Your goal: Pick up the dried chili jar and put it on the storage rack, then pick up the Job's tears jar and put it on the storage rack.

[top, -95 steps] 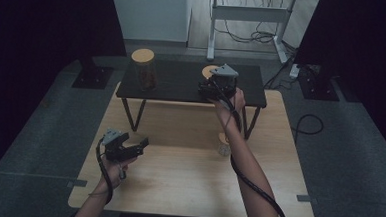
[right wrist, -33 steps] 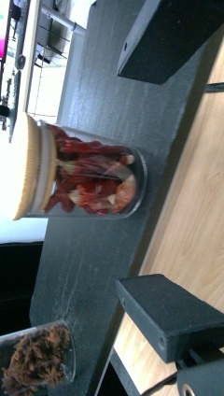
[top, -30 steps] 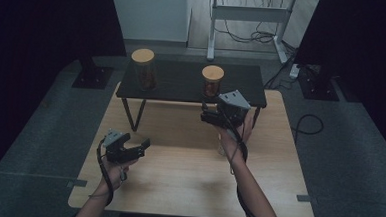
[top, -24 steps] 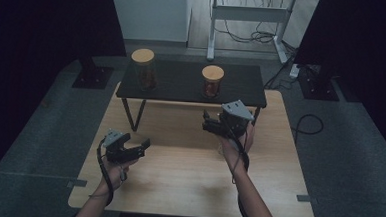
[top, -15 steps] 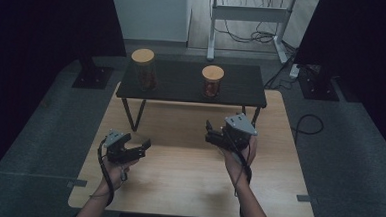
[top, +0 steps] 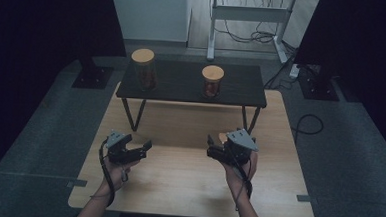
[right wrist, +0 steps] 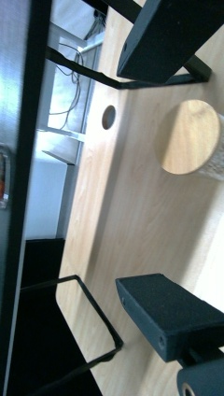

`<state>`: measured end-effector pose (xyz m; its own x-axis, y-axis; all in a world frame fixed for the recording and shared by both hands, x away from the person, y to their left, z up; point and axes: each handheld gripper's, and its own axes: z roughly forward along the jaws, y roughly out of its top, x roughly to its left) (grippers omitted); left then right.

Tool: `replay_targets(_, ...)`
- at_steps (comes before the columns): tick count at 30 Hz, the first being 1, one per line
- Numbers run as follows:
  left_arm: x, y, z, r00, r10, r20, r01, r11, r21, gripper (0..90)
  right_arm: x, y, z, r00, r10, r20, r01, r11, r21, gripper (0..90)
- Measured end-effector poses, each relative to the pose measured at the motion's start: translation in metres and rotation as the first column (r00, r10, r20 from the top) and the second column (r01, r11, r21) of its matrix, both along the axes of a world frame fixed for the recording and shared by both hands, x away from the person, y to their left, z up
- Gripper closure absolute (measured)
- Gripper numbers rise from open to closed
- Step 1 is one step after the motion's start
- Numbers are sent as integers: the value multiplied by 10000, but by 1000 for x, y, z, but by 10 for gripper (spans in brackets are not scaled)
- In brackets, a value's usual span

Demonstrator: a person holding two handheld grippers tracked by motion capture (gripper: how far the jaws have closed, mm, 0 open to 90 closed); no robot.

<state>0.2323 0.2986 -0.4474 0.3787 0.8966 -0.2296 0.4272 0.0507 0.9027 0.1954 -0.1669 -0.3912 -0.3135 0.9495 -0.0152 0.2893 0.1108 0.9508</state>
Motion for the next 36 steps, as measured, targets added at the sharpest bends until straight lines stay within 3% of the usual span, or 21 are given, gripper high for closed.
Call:
replay_targets(4, 0, -1, 0, 10000, 6, -23, -6, 10000, 33, 68, -1, 1, -2, 9998, 114, -163, -117, 9998, -160, 16)
replay_targets(22, -1, 1, 1, 10000, -15, 83, 15, 10000, -7, 68, -7, -2, -8, 9993, 156, -352, -158, 9999, -32, 15)
replay_targets(36, 2, -2, -1, 9996, -264, -16, 264, 9996, 18, 68, -32, -9, -12, 9981, 0, -617, 0, 10000, -1, 13)
